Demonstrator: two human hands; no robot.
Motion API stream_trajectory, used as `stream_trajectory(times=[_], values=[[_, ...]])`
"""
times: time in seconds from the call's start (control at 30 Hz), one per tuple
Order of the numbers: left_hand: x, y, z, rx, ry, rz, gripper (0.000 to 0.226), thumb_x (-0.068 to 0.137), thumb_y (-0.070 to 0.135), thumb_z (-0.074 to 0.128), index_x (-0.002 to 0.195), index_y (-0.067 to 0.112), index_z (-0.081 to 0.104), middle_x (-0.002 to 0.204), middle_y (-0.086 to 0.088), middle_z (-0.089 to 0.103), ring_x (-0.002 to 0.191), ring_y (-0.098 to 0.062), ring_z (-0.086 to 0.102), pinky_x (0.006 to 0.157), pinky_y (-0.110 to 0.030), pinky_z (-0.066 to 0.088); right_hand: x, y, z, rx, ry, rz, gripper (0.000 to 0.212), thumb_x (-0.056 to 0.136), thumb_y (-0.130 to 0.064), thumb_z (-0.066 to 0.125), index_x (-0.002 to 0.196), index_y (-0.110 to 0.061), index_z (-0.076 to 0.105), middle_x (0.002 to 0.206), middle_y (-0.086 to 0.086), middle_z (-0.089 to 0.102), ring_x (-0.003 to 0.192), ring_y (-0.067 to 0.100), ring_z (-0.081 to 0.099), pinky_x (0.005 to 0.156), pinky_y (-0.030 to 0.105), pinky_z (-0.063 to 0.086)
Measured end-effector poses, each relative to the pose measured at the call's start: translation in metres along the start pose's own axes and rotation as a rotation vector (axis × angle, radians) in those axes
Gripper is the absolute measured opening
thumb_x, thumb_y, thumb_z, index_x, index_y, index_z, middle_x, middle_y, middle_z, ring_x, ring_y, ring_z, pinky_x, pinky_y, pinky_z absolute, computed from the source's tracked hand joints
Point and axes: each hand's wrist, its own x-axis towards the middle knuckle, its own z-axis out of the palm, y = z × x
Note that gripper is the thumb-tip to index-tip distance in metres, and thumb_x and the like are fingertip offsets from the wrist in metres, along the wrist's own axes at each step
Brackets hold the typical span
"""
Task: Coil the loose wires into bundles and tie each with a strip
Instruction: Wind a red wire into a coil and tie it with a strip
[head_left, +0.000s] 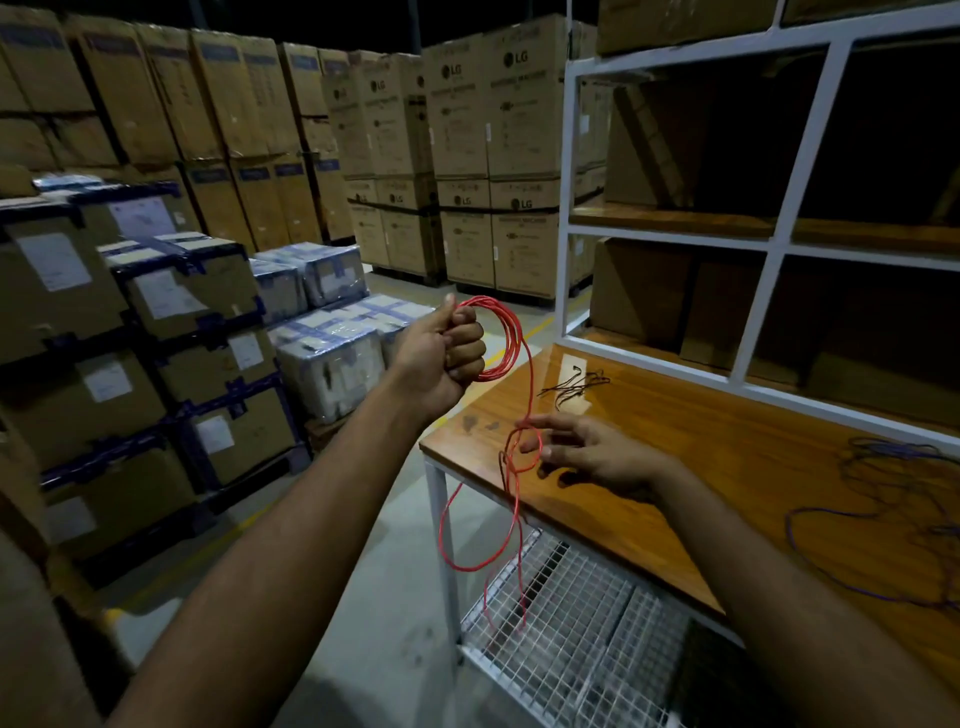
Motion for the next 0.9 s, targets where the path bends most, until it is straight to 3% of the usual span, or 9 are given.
stream_trajectory(times=[0.1,0.23,0.4,0.53,0.9], values=[[-0.002,0.001,0.001,0.007,0.011,0.008,0.040,0.107,0.039,0.031,0.074,0.019,0.044,0.053,0.009,0.027,0.041,-0.005,0.020,0.038,-0.019,0.013,0.008,0.001,0.018,-0.076,0.003,-0.065,0.037,0.096,-0.011,0.059,0.128,-0.029,0.061,0.119,0.004,0.063,0.094,0.018,0.061,0.074,0.027,0.051],[-0.006,0.006,-0.002,0.015,0.032,0.027,0.040,0.107,0.038,0.031,0.073,0.019,0.042,0.052,0.009,0.026,0.040,-0.004,0.019,0.038,-0.019,0.013,0.019,0.003,0.025,-0.150,0.169,-0.166,0.017,0.094,-0.014,0.063,0.095,-0.027,0.072,0.110,0.003,0.067,0.101,0.023,0.063,0.085,0.039,0.056],[-0.010,0.008,-0.015,0.032,0.057,0.034,0.040,0.107,0.037,0.031,0.073,0.019,0.042,0.053,0.009,0.026,0.041,-0.005,0.018,0.039,-0.019,0.013,0.025,-0.002,0.009,-0.294,0.393,-0.283,0.008,0.095,-0.020,0.063,0.091,-0.023,0.068,0.092,-0.004,0.072,0.085,0.004,0.068,0.078,0.030,0.055],[-0.011,0.012,-0.021,0.015,0.069,0.038,0.040,0.107,0.037,0.031,0.073,0.020,0.040,0.052,0.009,0.026,0.041,-0.005,0.018,0.039,-0.019,0.012,0.029,-0.005,-0.007,-0.462,0.506,-0.214,0.008,0.096,-0.016,0.061,0.093,-0.020,0.067,0.090,-0.006,0.068,0.088,0.006,0.065,0.076,0.025,0.053],[-0.005,0.006,-0.019,0.060,0.097,0.040,0.041,0.108,0.037,0.031,0.072,0.020,0.040,0.051,0.008,0.025,0.039,-0.005,0.019,0.035,-0.019,0.014,0.015,-0.027,-0.018,-0.498,0.459,-0.185,0.004,0.094,-0.021,0.063,0.091,-0.020,0.065,0.089,0.002,0.067,0.082,0.015,0.063,0.067,0.027,0.049]])
